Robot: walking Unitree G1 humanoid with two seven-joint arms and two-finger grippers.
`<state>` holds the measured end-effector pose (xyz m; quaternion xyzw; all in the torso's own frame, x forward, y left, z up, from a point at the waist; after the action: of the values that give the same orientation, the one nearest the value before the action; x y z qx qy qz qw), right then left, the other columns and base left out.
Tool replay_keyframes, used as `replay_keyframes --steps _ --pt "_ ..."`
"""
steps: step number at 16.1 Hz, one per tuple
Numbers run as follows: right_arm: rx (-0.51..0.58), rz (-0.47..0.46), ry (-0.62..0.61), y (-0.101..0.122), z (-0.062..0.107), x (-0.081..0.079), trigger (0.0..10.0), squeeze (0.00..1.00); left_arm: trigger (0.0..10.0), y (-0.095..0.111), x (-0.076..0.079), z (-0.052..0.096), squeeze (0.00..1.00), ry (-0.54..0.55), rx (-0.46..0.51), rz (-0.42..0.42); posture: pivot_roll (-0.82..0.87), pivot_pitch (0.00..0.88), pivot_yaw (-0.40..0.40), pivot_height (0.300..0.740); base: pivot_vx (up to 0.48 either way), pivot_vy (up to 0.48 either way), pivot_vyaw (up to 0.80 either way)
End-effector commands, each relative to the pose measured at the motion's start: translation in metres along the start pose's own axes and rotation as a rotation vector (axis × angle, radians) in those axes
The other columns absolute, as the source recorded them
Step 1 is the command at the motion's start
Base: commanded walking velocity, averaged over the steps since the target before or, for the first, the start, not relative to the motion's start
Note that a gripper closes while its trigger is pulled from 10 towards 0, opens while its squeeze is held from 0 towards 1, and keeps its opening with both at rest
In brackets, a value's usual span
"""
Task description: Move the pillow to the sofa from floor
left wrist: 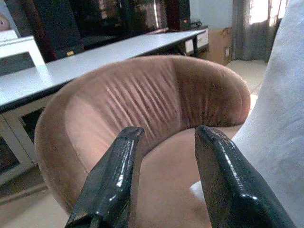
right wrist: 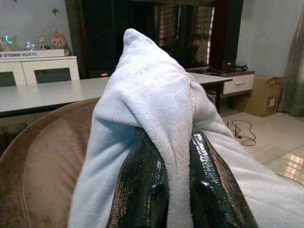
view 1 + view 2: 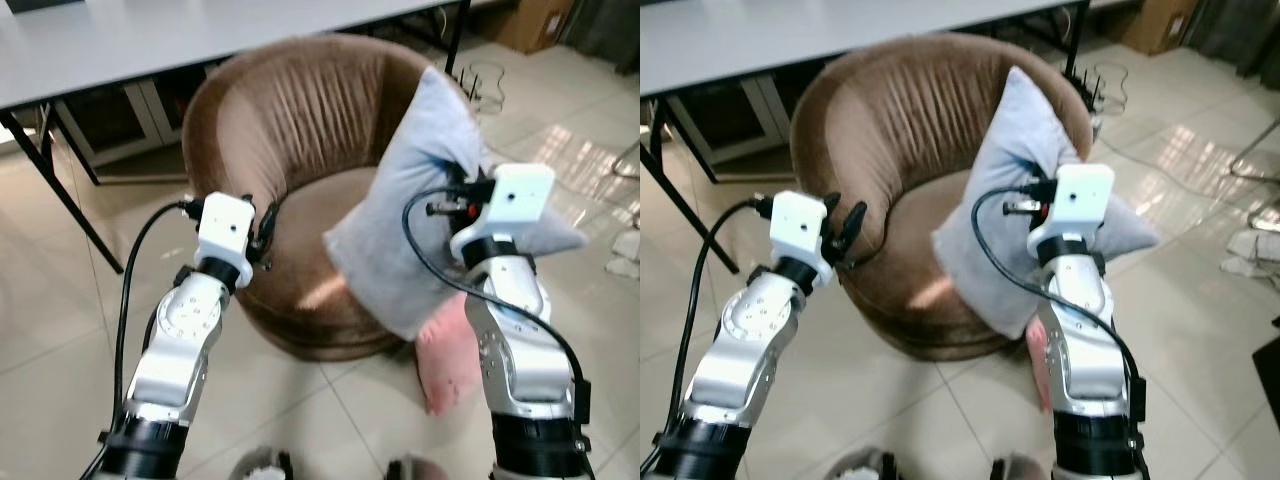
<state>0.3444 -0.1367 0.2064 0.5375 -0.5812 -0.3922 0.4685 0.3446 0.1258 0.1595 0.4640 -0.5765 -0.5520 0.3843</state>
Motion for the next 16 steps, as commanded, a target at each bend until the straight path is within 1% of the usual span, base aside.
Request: replay_keyframes --steps 1,2,3,4,6,7,16 --pt "0.036 0.003 0.006 0.01 -0.002 -0.001 10.0 0.0 10.0 -0.005 -0.001 0.002 0.0 0.002 -0.009 -0.002 -0.05 0.0 0.017 0.74 0.0 0.0 0.0" --pt "0.015 0.006 -0.013 0.005 -0.001 0.003 10.0 0.0 10.0 -0.004 0.0 0.002 0.0 -0.007 -0.001 -0.002 -0.05 0.0 0.017 0.74 0.0 0.0 0.0" --pt "-0.003 0.006 -0.033 0.0 0.0 0.007 10.0 0.0 10.0 0.001 -0.002 0.001 0.0 0.006 0.033 0.01 -0.05 0.0 0.018 0.74 0.0 0.0 0.0" --pt "-0.034 0.014 -0.031 -0.007 0.002 0.008 10.0 0.0 10.0 0.004 0.0 0.001 0.0 -0.005 0.047 0.019 -0.06 0.0 0.02 0.74 0.0 0.0 0.0" --pt "-0.088 0.072 -0.016 -0.02 0.004 0.006 10.0 0.0 10.0 0.002 0.004 0.001 0.0 -0.031 0.039 0.022 -0.06 0.0 0.019 0.74 0.135 0.0 0.0" --pt "-0.103 0.077 -0.018 -0.024 0.004 0.006 10.0 0.0 10.0 0.0 0.005 0.001 0.0 -0.034 0.033 0.02 -0.06 0.0 0.019 0.74 0.326 0.0 0.0" --pt "-0.113 0.07 0.028 -0.028 0.006 -0.001 10.0 0.0 10.0 -0.007 0.006 0.003 0.0 -0.058 0.013 0.026 -0.06 0.0 0.01 0.74 0.364 0.0 0.0"
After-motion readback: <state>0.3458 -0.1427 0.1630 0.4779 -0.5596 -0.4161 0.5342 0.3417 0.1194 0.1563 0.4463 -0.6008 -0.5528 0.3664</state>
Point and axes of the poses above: a point about 5 cm out from each wrist's last joint towards the gripper, its own z axis pointing back from the gripper into the wrist, its own y axis along the axis of the wrist's last joint, x = y × z, the point moved 5 cm from there along -z, pointing out of the wrist towards the gripper, and after that the axes turned 8 degrees about z, right-handed, at the moved point
